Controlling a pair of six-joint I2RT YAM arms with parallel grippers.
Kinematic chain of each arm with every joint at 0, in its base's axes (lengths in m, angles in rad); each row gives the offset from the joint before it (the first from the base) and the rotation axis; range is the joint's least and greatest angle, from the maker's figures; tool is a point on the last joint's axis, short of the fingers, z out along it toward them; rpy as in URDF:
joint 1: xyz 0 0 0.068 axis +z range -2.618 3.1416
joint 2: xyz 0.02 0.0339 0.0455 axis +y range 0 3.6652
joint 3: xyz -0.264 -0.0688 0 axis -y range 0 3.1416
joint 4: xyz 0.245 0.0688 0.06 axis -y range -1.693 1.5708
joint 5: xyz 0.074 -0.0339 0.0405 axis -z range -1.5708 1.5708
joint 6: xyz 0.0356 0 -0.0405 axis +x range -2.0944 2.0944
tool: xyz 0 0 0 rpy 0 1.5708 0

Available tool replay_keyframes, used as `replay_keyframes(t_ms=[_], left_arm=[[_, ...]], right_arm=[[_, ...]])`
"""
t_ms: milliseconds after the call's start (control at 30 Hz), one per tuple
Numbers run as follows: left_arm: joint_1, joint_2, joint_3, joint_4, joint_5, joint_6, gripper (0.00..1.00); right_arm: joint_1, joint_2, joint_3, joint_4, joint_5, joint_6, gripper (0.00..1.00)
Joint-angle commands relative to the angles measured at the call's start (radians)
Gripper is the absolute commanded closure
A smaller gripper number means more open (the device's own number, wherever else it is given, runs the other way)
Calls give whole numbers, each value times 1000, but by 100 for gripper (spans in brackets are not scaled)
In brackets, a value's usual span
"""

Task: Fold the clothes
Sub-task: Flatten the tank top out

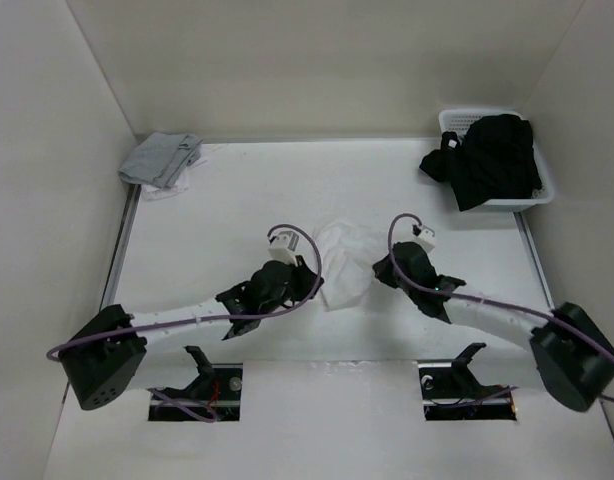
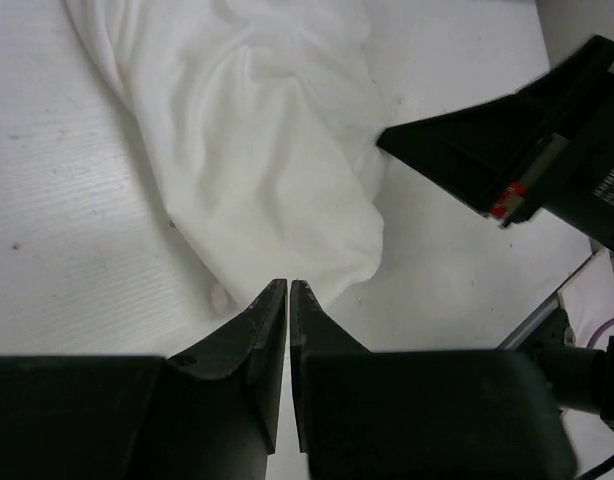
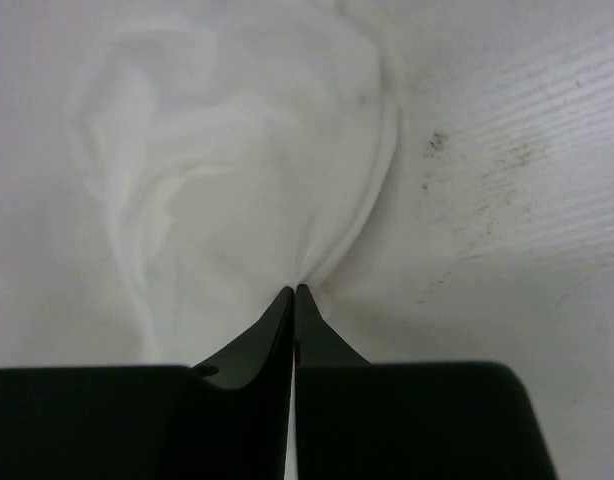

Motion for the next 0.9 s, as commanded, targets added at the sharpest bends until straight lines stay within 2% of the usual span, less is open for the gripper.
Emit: replay_keyframes(t_ms=[0, 67, 233, 367, 467, 567, 700, 867], left_arm=[[47, -165, 65, -70, -11, 86, 95], [95, -297, 125, -171, -33, 149, 95], [134, -425, 214, -279, -68, 212, 96], [136, -425, 228, -296, -91, 226, 95], [136, -426, 248, -312, -102, 216, 95], [143, -477, 260, -328, -131, 221, 93], [166, -497, 285, -368, -139, 226, 91], [200, -517, 291, -377, -129, 218, 87]], right_arm=[[58, -316, 69, -126, 112, -67, 97], [93, -445, 148, -249, 155, -118, 97], [188, -538, 366, -415, 175, -220, 97], [293, -474, 598, -467, 189, -337, 97], [410, -359, 824, -505, 212, -444, 97], [520, -241, 994, -467, 273, -582, 96], [468, -121, 1109, -409, 244, -666, 97], [339, 14, 1233, -372, 136, -702, 97]])
